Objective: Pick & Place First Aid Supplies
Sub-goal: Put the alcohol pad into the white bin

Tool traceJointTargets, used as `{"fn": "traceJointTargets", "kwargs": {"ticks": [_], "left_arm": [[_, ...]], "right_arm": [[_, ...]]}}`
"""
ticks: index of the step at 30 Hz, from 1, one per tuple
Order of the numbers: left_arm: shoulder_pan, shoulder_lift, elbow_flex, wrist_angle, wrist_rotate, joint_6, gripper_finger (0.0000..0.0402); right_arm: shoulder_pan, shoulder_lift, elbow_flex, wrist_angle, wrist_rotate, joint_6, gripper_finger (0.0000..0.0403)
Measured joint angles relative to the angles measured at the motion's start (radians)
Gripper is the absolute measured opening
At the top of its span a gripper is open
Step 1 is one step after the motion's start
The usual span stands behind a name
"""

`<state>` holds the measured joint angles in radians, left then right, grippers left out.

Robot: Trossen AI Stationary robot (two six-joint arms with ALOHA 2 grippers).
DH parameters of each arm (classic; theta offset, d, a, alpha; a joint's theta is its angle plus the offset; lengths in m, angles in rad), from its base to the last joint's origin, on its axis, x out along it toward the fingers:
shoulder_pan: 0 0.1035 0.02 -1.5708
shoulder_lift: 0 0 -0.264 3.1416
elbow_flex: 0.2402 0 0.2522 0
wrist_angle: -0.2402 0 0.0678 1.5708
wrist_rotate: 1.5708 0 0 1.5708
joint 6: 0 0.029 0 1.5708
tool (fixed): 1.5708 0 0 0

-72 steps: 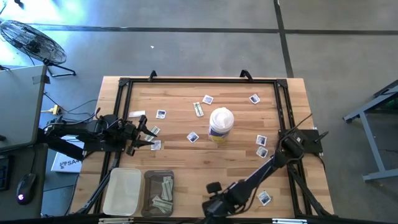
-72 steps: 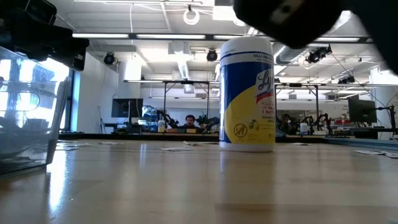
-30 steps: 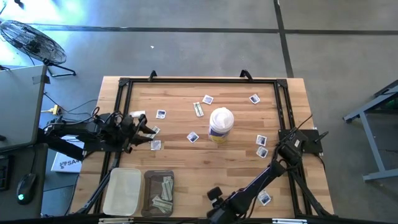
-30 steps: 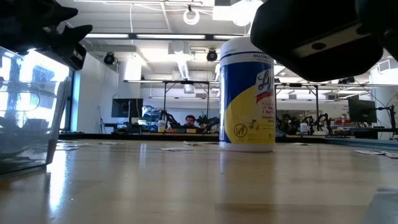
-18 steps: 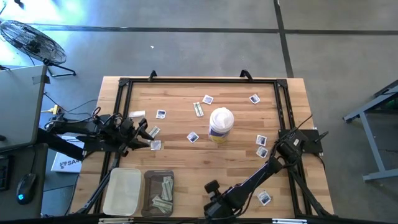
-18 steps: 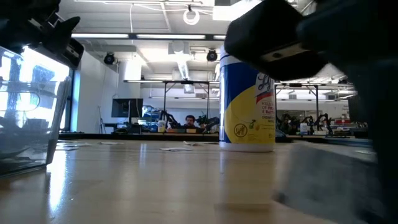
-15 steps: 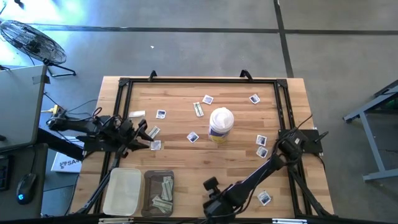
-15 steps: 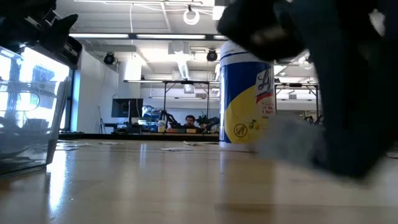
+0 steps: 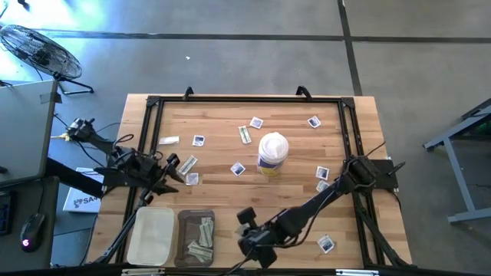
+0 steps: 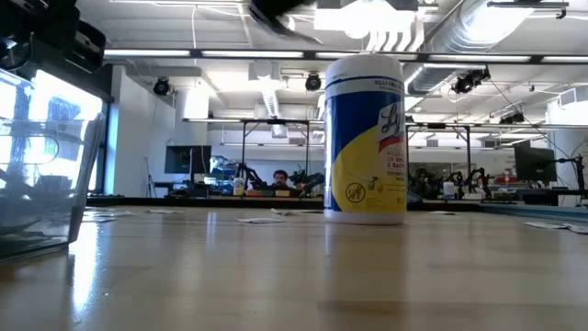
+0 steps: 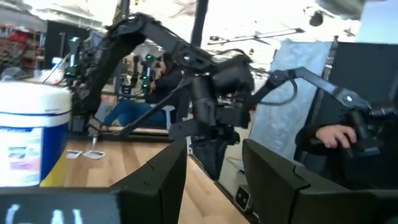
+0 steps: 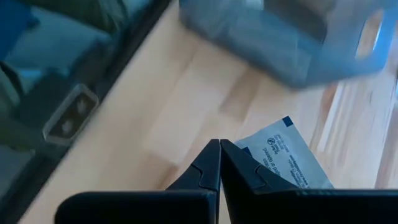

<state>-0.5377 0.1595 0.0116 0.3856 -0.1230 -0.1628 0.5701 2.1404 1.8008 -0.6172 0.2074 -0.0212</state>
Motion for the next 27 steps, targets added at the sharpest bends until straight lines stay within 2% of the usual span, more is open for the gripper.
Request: {"fn": "traceJointTargets", "kwargs": {"ticks": [8, 16, 19, 25, 27], "left_arm": [[-0.026, 0.262, 0.0, 0.174, -0.027, 0.02, 0.0154], [-0.026, 0.509, 0.009, 0.327, -0.039, 0.023, 0.0154], [-0.026, 0.6, 0.036, 0.312, -0.052, 0.102, 0.0154], [-0.026, 0.746, 0.138, 0.317, -0.045, 0.372, 0.0154], [-0.026, 0.783, 0.176, 0.324, -0.035, 0.456, 0.0154]], "right_arm": [[-0.092, -0.007, 0.0, 0.205, -0.104, -0.158, 0.0001], [-0.201, -0.007, 0.0, 0.35, -0.199, -0.247, 0.0001], [-0.229, -0.007, 0.0, 0.405, -0.298, -0.242, 0.0001], [-0.267, -0.007, 0.001, 0.47, -0.547, -0.166, 0.0001], [-0.273, -0.007, 0.001, 0.484, -0.597, -0.135, 0.0001]]}}
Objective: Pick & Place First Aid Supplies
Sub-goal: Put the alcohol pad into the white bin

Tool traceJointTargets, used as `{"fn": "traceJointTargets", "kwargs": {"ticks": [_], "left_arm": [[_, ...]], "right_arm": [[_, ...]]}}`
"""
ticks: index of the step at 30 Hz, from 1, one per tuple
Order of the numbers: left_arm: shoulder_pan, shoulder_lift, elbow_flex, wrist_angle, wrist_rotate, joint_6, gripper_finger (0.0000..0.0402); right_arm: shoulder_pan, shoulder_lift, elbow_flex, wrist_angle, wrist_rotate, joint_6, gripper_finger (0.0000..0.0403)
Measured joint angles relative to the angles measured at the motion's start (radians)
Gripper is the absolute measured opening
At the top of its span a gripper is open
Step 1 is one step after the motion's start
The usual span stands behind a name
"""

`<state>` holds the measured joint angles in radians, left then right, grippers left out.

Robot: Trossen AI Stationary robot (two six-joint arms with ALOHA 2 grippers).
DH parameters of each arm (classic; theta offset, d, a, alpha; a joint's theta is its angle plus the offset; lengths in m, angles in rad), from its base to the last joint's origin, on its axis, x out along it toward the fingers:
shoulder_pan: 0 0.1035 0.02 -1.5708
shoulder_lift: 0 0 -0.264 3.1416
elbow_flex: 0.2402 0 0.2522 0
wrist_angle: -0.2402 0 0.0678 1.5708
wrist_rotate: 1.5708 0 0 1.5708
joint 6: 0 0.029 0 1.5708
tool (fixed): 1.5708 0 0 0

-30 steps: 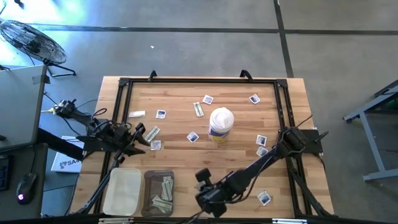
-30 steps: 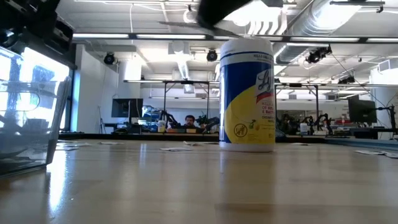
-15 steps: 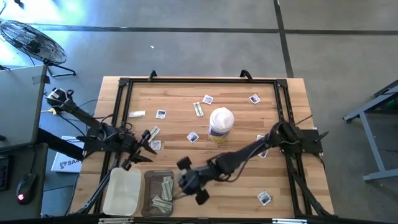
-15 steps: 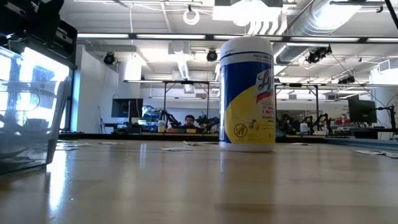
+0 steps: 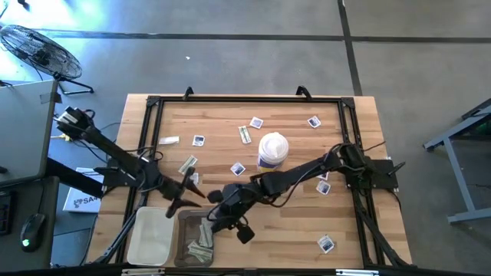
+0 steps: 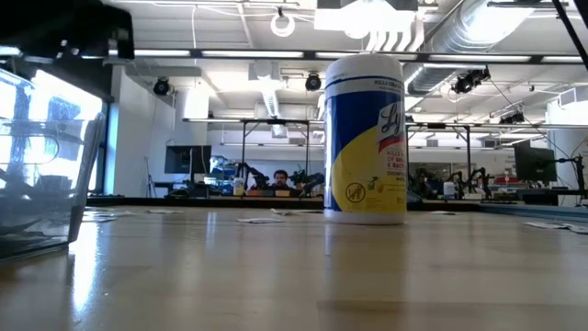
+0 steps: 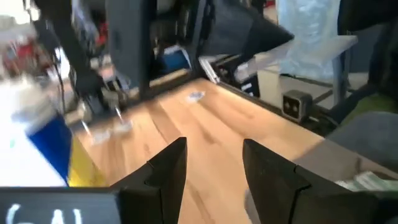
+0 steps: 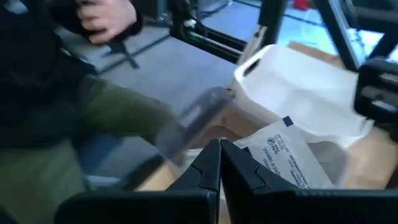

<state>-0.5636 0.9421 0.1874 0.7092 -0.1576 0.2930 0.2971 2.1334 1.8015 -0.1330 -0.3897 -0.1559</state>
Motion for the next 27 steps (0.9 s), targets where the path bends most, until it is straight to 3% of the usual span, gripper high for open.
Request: {"fn": "traceJointTargets", "kwargs": {"ticks": [5, 17, 22, 27], "left_arm": [[0.0, 0.09, 0.09, -0.003, 0.049, 0.146, 0.0154], [-0.007, 0.223, 0.22, -0.013, 0.17, 0.201, 0.0154], [-0.057, 0.221, 0.22, 0.005, 0.167, 0.263, 0.0154], [-0.103, 0.221, 0.221, 0.022, 0.09, 0.33, 0.0154]], "right_arm": [[-0.005, 0.0, 0.0, 0.045, -0.058, 0.081, 0.0], [-0.007, 0.0, 0.0, 0.053, -0.045, 0.149, 0.0], [-0.006, 0.0, 0.0, 0.064, 0.003, 0.152, 0.0], [-0.014, 0.0, 0.0, 0.116, 0.004, 0.151, 0.0]]}}
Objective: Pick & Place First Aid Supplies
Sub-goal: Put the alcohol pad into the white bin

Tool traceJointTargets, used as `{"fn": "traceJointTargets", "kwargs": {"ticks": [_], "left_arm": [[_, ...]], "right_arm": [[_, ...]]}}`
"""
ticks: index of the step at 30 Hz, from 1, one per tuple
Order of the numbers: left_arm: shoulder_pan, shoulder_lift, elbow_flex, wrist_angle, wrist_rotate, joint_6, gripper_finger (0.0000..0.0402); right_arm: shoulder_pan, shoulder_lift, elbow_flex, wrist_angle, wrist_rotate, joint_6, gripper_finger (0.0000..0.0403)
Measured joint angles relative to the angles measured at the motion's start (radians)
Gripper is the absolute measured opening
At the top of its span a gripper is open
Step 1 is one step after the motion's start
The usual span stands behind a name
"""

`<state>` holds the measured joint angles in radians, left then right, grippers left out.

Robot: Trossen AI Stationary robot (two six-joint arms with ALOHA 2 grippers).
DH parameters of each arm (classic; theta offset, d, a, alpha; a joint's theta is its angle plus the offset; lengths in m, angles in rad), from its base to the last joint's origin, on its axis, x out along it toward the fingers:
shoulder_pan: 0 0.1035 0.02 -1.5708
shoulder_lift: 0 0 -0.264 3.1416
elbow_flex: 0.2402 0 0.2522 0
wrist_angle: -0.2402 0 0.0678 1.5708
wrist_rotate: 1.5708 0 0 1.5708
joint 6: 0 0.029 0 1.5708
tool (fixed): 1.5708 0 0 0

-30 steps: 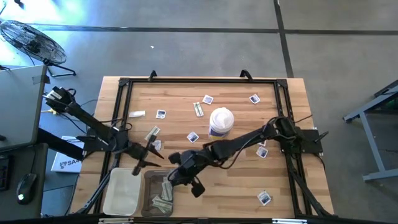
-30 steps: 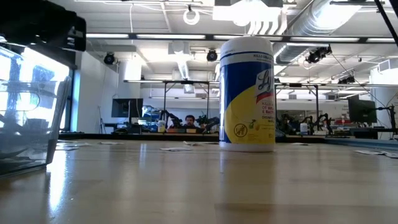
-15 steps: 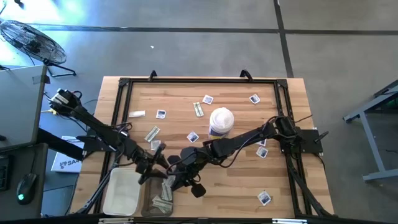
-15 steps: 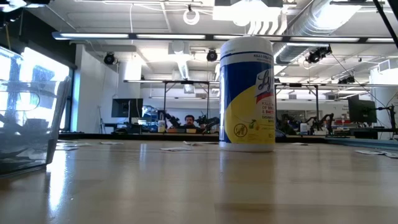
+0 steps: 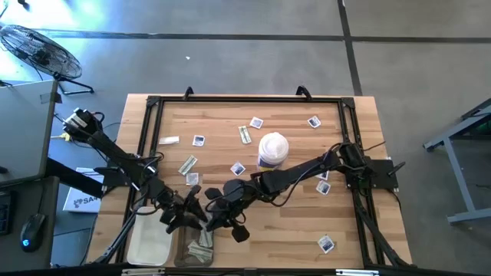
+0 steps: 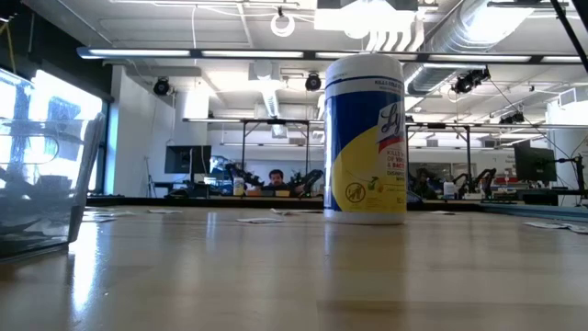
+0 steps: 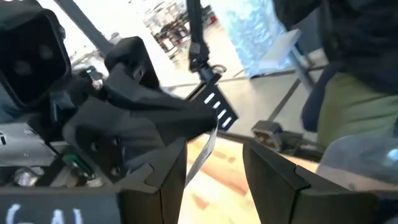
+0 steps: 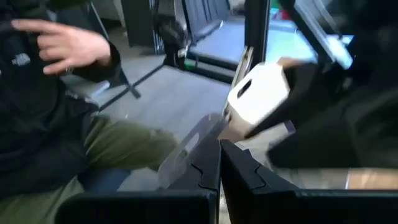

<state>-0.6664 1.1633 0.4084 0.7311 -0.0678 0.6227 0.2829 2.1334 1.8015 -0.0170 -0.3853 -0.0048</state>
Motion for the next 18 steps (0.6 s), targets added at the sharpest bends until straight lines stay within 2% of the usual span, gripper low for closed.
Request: {"fn": "traceJointTargets", "kwargs": {"ticks": [3, 6, 13, 18], "left_arm": [[-0.003, 0.0, 0.0, 0.0, -0.025, 0.031, 0.0147], [-0.001, 0.0, 0.0, -0.008, -0.035, 0.051, 0.0121], [-0.001, 0.0, 0.0, -0.017, -0.04, 0.066, 0.0011], [-0.001, 0.0, 0.001, -0.019, -0.042, -0.005, 0.0011]], "right_arm": [[-0.009, 0.0, 0.0, 0.037, -0.006, 0.0, 0.0], [-0.02, 0.0, 0.0, 0.039, -0.006, 0.002, 0.0], [-0.023, 0.0, 0.0, 0.038, 0.059, 0.004, 0.0], [-0.01, -0.001, 0.0, 0.019, 0.132, -0.016, 0.0011]]}}
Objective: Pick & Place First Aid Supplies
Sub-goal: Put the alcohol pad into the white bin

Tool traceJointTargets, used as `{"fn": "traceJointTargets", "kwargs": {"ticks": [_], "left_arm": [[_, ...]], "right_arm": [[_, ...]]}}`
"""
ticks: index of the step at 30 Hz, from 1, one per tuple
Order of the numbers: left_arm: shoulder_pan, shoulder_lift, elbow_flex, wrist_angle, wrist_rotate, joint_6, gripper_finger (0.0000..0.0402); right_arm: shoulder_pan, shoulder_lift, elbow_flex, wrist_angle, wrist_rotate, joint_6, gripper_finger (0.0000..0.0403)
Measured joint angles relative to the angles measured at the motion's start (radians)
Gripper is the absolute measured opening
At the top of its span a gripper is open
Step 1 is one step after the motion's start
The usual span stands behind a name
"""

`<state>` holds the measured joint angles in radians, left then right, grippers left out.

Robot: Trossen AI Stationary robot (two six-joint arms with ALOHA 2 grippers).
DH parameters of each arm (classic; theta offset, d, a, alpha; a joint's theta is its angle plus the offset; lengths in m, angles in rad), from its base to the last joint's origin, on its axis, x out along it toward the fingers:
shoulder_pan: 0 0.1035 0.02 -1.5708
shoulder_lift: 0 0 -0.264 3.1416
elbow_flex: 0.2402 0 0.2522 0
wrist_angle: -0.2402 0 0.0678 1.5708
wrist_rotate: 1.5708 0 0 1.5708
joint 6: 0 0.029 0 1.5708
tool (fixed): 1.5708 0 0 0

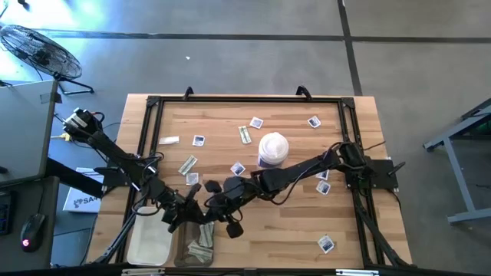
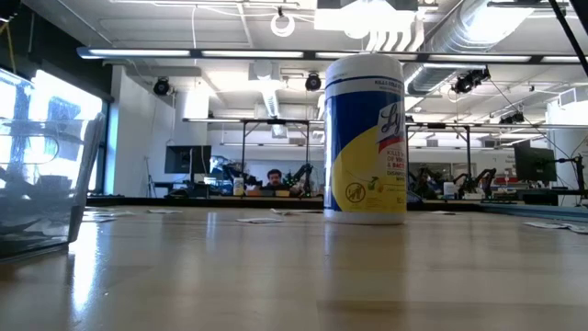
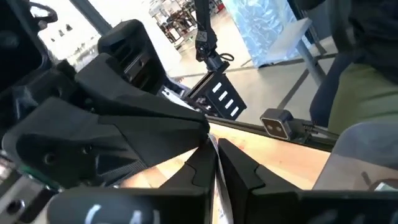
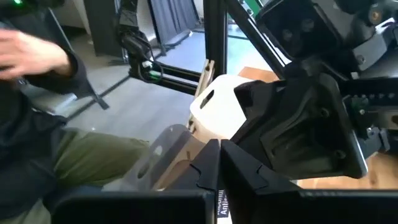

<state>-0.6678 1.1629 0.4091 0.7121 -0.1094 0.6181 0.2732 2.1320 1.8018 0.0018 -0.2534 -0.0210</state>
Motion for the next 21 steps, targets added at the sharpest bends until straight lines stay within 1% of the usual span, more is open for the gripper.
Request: {"fn": "traceJointTargets", "kwargs": {"ticks": [3, 5, 8, 11, 13, 16, 19, 21], "left_arm": [[0.0, 0.0, 0.019, -0.038, -0.045, -0.053, 0.0003], [-0.001, 0.0, 0.052, -0.107, -0.095, -0.088, 0.0003], [0.0, 0.0, 0.126, -0.298, -0.174, -0.13, 0.0002], [0.0, 0.0, 0.236, -0.528, -0.216, -0.209, 0.0001], [-0.001, 0.0, 0.319, -0.688, -0.219, -0.283, 0.0001], [-0.001, 0.0, 0.446, -0.916, -0.21, -0.442, 0.0001], [-0.012, 0.0, 0.554, -1.131, -0.153, -0.631, 0.0001], [-0.041, 0.0, 0.606, -1.242, -0.125, -0.739, 0.0001]], "right_arm": [[0.017, -0.019, 0.0, -0.048, 0.02, -0.068, 0.0031], [0.032, -0.042, 0.0, -0.092, 0.041, -0.104, 0.005], [0.068, -0.086, 0.0, -0.158, 0.13, -0.146, 0.0079], [0.104, -0.117, 0.0, -0.256, 0.248, -0.163, 0.0101], [0.126, -0.126, 0.0, -0.335, 0.319, -0.163, 0.0109], [0.152, -0.129, 0.0, -0.433, 0.4, -0.158, 0.0112], [0.169, -0.128, 0.0, -0.535, 0.453, -0.15, 0.0111], [0.175, -0.125, 0.0, -0.582, 0.476, -0.12, 0.0109]]}}
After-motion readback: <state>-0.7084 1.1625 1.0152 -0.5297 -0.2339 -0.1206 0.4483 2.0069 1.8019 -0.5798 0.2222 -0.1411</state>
